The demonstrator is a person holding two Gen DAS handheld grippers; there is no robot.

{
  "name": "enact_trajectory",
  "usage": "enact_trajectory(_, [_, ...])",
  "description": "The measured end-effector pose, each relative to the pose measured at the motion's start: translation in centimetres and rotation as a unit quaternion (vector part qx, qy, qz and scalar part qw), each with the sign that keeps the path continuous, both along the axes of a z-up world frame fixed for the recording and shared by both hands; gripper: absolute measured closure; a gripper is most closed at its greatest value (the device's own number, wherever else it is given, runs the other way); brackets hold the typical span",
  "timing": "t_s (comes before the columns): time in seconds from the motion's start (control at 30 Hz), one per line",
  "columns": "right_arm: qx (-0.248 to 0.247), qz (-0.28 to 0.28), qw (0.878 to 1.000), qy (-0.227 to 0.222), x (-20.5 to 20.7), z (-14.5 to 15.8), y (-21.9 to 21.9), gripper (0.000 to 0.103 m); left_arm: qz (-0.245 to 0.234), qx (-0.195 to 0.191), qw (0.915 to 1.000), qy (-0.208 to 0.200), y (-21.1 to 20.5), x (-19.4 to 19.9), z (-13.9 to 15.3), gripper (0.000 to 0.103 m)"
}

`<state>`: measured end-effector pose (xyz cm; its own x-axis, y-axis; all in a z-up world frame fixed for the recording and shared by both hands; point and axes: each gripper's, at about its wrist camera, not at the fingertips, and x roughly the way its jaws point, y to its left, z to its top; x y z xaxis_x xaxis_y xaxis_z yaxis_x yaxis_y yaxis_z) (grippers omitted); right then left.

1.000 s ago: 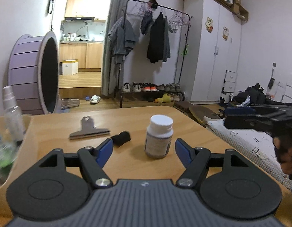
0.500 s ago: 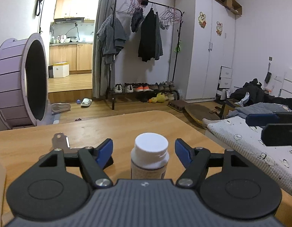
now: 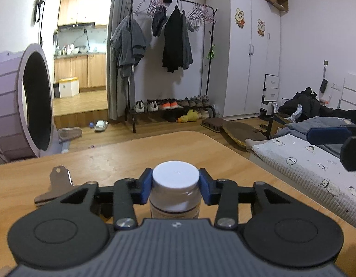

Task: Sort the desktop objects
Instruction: 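Carry the white pill bottle into the cream basket and open the left tool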

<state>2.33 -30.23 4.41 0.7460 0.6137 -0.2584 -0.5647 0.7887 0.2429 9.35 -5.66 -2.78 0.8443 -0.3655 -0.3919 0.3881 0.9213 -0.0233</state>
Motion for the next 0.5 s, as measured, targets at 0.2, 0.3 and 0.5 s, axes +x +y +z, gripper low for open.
enact_trajectory(0.2, [0.003, 0.003, 1.0, -0.001, 0.0, 0.1, 0.1, 0.009, 0.013, -0.012, 0.9998, -0.009, 1.7, -1.6, 1.2, 0.062])
enact_trajectory(0.3, [0.006, 0.007, 1.0, 0.001, 0.0, 0.0, 0.1, 0.009, 0.031, -0.023, 0.9991, -0.016, 3.6, -3.3, 2.6, 0.062])
enact_trajectory(0.5, [0.01, 0.021, 1.0, 0.0, -0.2, 0.2, 1.0, 0.009, 0.082, -0.027, 0.9958, -0.028, 8.4, -6.9, 5.4, 0.062])
